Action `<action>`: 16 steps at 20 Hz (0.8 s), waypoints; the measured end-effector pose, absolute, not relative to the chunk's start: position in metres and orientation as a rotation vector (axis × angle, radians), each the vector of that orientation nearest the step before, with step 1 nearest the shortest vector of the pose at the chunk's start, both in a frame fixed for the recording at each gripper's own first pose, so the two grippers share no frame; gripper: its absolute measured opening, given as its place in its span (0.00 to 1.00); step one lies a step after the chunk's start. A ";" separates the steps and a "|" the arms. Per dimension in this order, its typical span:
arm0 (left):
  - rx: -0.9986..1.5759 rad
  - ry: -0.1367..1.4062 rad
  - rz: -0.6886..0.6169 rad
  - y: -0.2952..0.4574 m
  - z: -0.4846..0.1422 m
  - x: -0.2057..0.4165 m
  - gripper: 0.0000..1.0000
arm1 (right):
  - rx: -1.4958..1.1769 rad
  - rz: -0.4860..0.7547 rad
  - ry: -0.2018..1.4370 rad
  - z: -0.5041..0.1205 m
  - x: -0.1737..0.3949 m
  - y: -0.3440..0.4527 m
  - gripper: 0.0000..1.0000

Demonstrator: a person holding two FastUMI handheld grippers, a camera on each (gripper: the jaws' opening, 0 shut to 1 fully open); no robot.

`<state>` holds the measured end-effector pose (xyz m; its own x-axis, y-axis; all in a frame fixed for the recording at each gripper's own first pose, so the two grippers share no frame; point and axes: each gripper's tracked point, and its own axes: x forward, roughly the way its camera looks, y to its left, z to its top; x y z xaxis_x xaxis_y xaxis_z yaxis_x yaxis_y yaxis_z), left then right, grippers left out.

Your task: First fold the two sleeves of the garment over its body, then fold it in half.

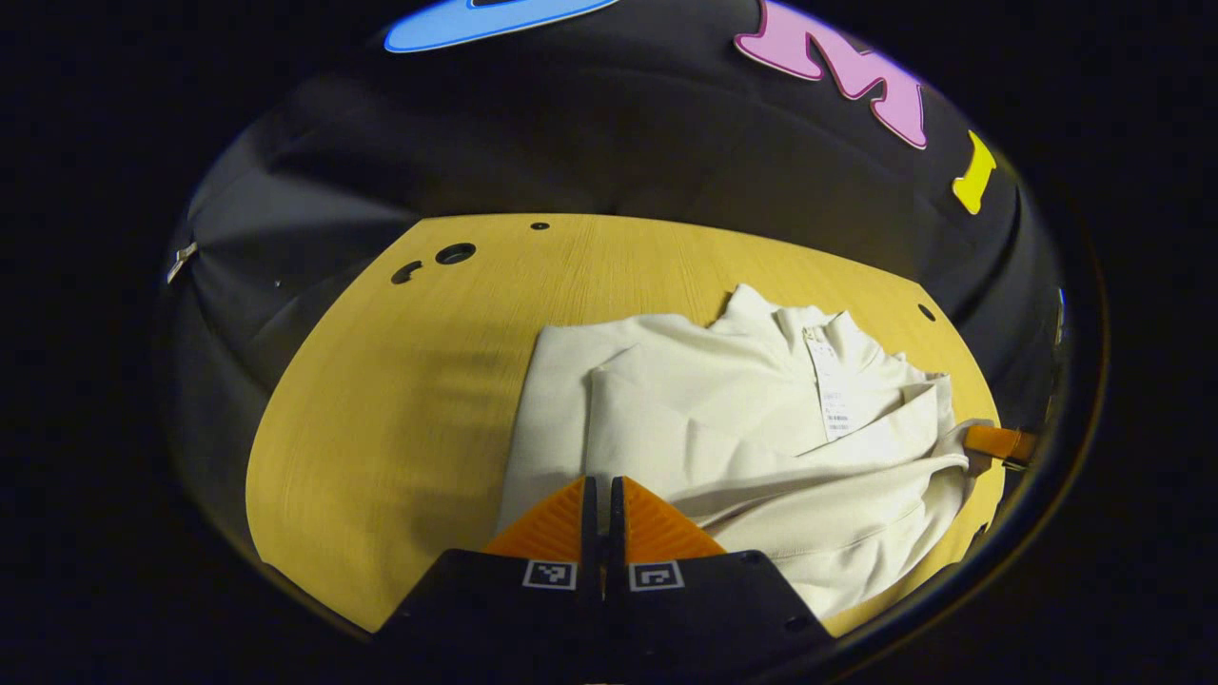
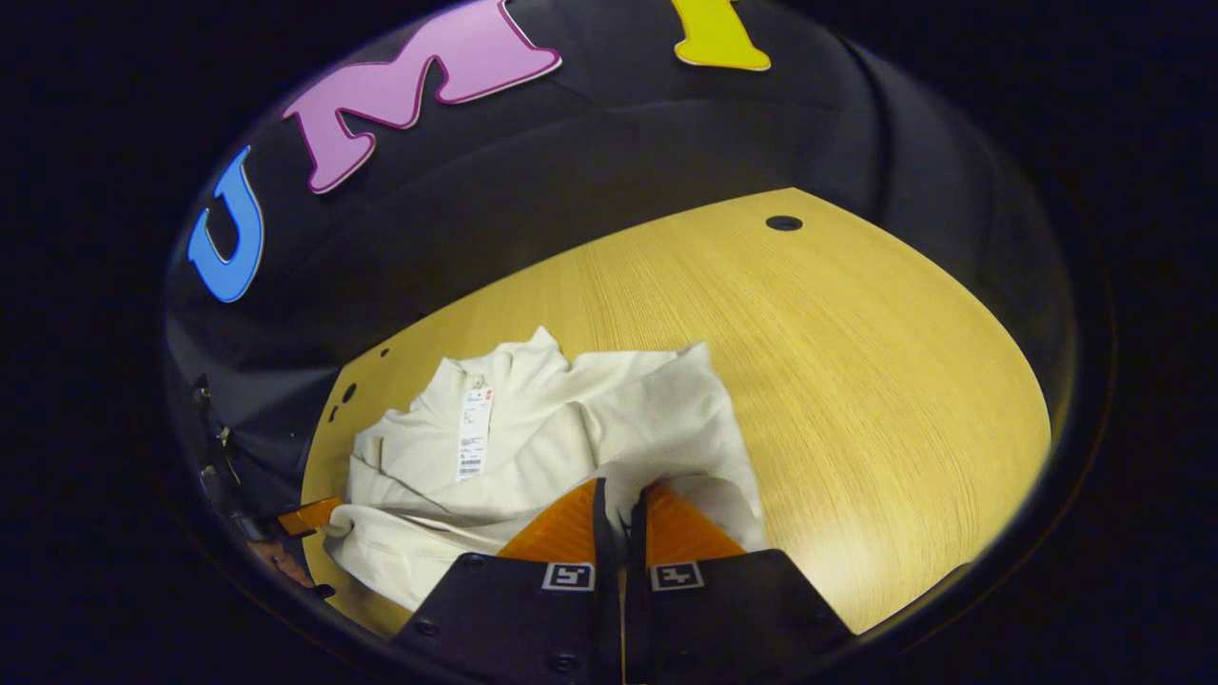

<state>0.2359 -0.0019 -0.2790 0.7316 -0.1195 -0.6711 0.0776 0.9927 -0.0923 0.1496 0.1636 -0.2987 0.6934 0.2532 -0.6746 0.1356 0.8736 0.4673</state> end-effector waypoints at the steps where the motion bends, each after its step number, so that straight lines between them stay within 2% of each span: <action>1: -0.052 0.755 -0.105 -0.004 -0.284 0.237 0.06 | 0.527 0.064 0.850 -0.309 0.146 0.167 0.07; 4: 0.006 0.767 -0.111 -0.007 -0.291 0.239 0.06 | 0.586 0.045 0.893 -0.320 0.144 0.173 0.08; 11: 0.068 0.731 -0.108 -0.006 -0.280 0.237 0.06 | 0.645 0.004 0.842 -0.299 0.143 0.153 0.25; 12: 0.074 0.726 -0.113 -0.006 -0.278 0.234 0.06 | 0.641 -0.008 0.819 -0.293 0.142 0.147 0.12; 13: 0.079 0.719 -0.125 -0.008 -0.275 0.232 0.06 | 0.638 -0.015 0.798 -0.286 0.140 0.141 0.33; 15: 0.094 0.720 -0.143 -0.008 -0.271 0.225 0.07 | 0.627 -0.028 0.779 -0.278 0.131 0.132 0.41; 16: 0.099 0.719 -0.143 -0.006 -0.269 0.221 0.09 | 0.627 -0.041 0.771 -0.273 0.126 0.128 0.43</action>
